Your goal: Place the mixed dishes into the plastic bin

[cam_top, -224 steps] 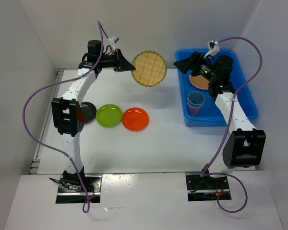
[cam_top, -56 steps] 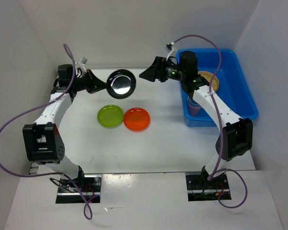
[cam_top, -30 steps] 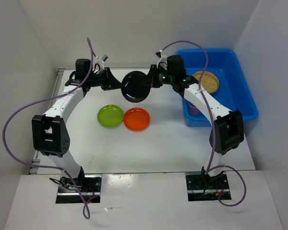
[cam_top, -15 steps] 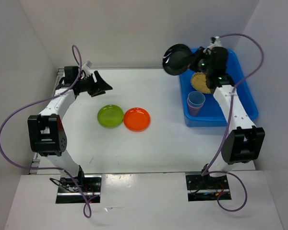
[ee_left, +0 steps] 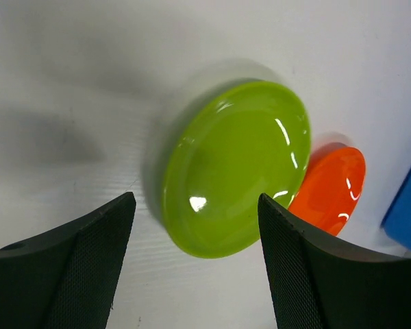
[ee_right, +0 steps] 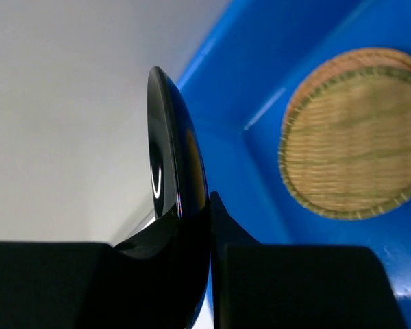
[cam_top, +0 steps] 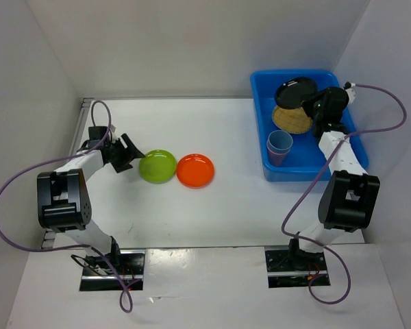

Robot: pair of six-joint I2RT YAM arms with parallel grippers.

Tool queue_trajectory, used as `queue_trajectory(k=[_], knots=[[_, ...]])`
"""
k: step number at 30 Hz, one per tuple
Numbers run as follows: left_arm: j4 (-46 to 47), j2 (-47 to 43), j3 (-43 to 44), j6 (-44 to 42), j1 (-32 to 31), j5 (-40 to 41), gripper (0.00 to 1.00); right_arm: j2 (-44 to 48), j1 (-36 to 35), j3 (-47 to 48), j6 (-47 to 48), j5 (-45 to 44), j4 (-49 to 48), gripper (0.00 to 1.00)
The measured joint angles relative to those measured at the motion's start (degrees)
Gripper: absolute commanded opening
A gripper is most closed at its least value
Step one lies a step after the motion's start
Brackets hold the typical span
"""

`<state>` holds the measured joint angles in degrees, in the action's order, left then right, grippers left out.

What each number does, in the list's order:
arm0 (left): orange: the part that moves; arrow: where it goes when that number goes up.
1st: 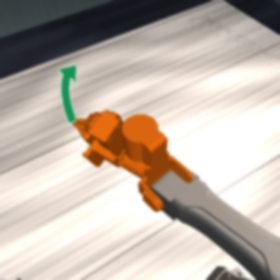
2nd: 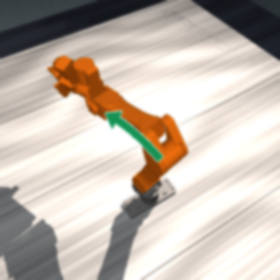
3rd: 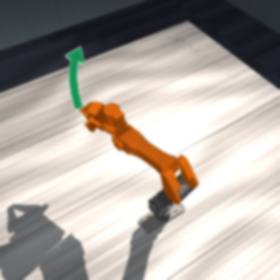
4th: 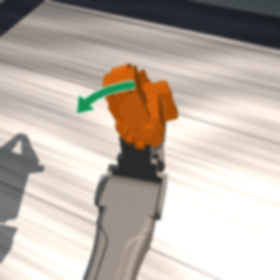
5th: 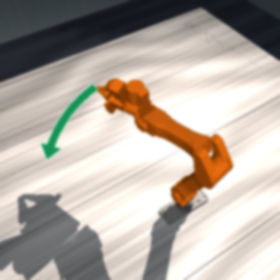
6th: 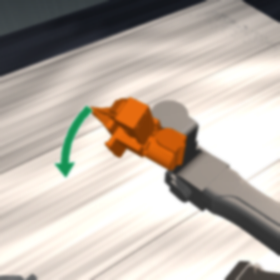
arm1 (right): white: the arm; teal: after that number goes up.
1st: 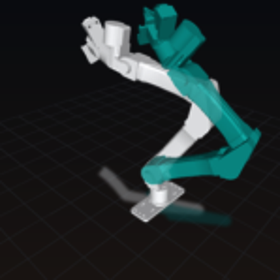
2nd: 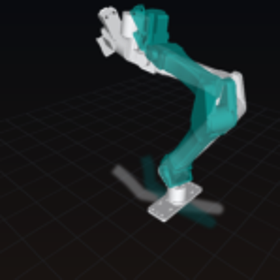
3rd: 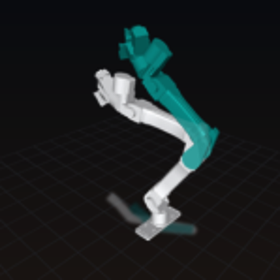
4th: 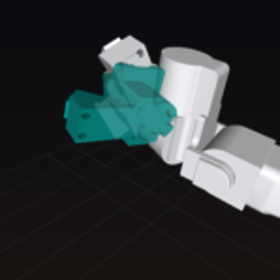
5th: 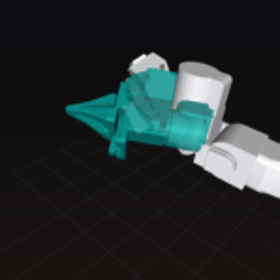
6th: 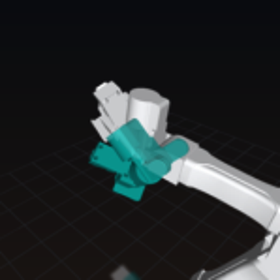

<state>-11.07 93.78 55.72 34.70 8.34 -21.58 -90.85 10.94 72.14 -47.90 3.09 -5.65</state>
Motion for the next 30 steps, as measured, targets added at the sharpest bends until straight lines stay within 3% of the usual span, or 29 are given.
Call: queue_trajectory(k=[12, 30], knots=[[1.1, -7.5, -3.6, 1.7, 1.0, 2.4, 0.8, -9.6, 1.3, -4.7, -8.5, -8.4, -4.2, 0.0], [0.9, -5.9, -3.9, 1.3, -0.8, -0.6, 0.78, -21.9, 2.2, -0.2, -11.2, -9.2, -2.4, 0.03]])
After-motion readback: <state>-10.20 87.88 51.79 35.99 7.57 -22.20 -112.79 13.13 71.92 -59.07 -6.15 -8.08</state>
